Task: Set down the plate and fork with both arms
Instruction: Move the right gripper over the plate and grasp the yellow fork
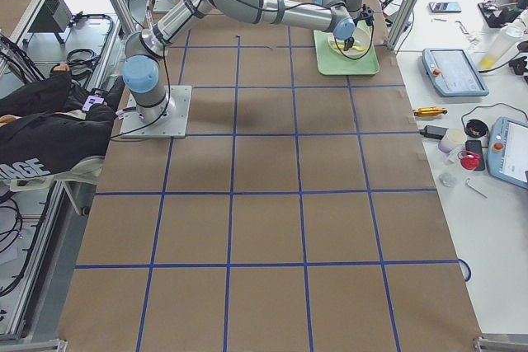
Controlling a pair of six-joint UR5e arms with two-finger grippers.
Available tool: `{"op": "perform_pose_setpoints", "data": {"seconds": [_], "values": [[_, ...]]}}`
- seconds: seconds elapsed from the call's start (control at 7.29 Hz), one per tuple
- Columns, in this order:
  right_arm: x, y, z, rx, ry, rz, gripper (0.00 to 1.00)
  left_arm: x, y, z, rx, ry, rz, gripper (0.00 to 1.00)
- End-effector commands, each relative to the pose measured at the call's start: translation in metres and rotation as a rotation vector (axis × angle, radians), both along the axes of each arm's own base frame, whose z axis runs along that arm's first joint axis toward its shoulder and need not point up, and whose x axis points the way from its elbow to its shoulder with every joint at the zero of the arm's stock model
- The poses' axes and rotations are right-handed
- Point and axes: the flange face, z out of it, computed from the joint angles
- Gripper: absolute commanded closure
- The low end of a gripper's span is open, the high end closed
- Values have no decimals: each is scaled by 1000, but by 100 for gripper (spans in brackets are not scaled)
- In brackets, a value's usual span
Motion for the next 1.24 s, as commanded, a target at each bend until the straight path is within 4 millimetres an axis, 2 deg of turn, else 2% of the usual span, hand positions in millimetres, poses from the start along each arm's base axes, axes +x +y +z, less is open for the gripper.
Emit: {"op": "perform_pose_setpoints", "data": {"seconds": [0.0, 0.41, 0.69, 0.82, 0.96, 1.1], "values": [[-1, 0, -2, 2, 4, -2, 52, 0, 0, 0, 1, 0, 0, 0], [0, 1, -8, 10, 4, 0, 52, 0, 0, 0, 0, 0, 0, 0], [0, 2, -12, 17, 7, 0, 56, 0, 0, 0, 0, 0, 0, 0], [0, 2, -13, 18, 8, 0, 68, 0, 0, 0, 0, 0, -2, 0], [-2, 4, -17, 27, 11, -3, 74, 0, 0, 0, 0, 0, 0, 0], [-1, 5, -16, 27, 11, -2, 76, 0, 0, 0, 0, 0, 0, 0]]}}
